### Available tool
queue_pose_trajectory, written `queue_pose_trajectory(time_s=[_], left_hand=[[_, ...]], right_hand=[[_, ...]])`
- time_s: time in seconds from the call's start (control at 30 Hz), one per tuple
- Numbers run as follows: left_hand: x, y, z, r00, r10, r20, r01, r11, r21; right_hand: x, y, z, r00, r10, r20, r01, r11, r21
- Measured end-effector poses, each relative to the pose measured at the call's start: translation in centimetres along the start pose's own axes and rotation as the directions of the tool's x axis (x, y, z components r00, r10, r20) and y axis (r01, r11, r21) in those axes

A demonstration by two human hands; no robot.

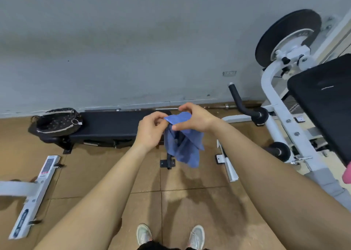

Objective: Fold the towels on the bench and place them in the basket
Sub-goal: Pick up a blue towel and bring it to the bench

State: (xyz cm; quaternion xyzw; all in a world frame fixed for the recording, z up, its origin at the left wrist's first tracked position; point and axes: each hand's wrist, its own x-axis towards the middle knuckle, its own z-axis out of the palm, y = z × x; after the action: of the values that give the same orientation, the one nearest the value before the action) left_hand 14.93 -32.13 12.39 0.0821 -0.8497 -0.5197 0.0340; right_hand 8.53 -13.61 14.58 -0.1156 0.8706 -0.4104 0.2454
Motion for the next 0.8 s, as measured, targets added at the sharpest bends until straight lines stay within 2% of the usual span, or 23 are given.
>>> queue_pose_trajectory(time_s=[0.1, 0.27, 0.4, 0.57, 0.7, 0.8], left_hand=[[-0.3, -1.8, -3.9, 0.999, -0.008, -0.036, 0.009, 1.000, 0.025], [-0.6, -5.2, -10.7, 0.999, -0.007, -0.043, 0.012, 0.993, 0.115], [-0.6, -9.3, -16.4, 1.000, 0.002, -0.006, -0.001, 0.964, 0.264], [-0.4, -13.8, -22.2, 0.999, 0.036, -0.026, -0.024, 0.937, 0.348], [0.2, -17.5, -26.3, 0.998, -0.063, 0.008, 0.055, 0.909, 0.414], [1.3, -19.8, -27.9, 0.991, -0.129, 0.033, 0.106, 0.914, 0.391]], right_hand=[[1.7, -2.6, 4.7, 0.995, -0.032, 0.093, 0.047, 0.985, -0.167], [4.8, -7.5, 12.3, 0.986, -0.138, 0.093, 0.159, 0.948, -0.274], [6.7, -11.1, 17.3, 0.986, -0.154, 0.067, 0.168, 0.903, -0.394], [9.1, -14.0, 22.8, 0.988, -0.153, 0.026, 0.149, 0.888, -0.435], [11.3, -15.1, 26.3, 0.987, -0.163, 0.000, 0.145, 0.873, -0.466], [13.2, -15.6, 27.2, 0.984, -0.173, -0.033, 0.139, 0.875, -0.463]])
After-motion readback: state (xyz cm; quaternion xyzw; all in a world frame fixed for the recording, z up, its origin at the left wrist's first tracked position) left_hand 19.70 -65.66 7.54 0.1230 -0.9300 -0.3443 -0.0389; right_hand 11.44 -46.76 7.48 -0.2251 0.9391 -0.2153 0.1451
